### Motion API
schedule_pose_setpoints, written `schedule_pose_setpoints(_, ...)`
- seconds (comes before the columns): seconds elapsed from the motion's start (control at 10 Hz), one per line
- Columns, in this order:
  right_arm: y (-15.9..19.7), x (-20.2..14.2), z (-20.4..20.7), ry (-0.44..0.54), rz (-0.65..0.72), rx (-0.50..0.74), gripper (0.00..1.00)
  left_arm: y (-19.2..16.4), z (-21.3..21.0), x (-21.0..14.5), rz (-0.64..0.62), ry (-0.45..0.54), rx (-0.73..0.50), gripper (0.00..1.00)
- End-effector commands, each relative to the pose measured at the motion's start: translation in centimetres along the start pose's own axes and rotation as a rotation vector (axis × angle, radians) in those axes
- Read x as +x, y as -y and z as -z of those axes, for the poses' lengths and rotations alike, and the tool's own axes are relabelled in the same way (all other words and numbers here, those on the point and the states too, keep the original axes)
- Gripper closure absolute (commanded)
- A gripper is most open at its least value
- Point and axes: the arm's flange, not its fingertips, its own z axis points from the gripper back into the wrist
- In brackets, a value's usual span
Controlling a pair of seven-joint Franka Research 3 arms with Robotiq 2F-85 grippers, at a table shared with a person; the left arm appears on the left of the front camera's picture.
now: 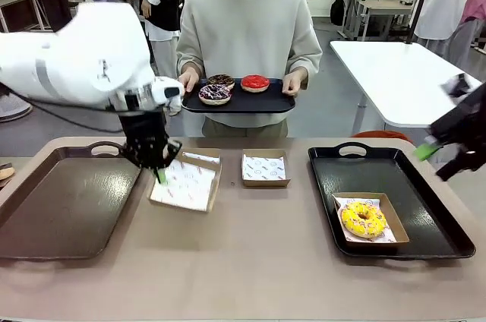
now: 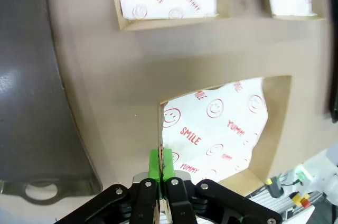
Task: Individually package the donuts and arrange them on the tray.
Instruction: Place the picked Paper togo box on the Handle tray while simultaneously picking up another Paper togo box from the table with the other hand.
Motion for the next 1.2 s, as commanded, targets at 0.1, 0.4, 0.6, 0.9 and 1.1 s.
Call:
schedule_pose_setpoints(0.1,5.5,-0.9,-7.1,0.050,0.073,0.324,0.00,0.9,-4.6,1.6,0.015,0.018,-0.012,1.00)
schedule_pose_setpoints(0.4,11.4,-4.0,-11.7,0.193,0.130,0.543,0.00,1.9,-8.4,4.3,0.024,0.076,-0.007,1.00)
schedule_pose_setpoints(0.6,14.8,-5.6,-10.8,0.286,0.149,0.608,0.00,2.7,-9.7,6.1,0.023,0.096,0.011,1.00)
schedule_pose_setpoints(0.9,17.1,-8.1,-8.9,0.307,0.159,0.632,0.00,2.6,-10.1,9.3,-0.012,0.078,0.037,1.00)
schedule_pose_setpoints(1.1,17.4,-8.7,-8.1,0.310,0.175,0.615,0.00,2.2,-9.3,11.2,-0.033,0.061,0.048,1.00)
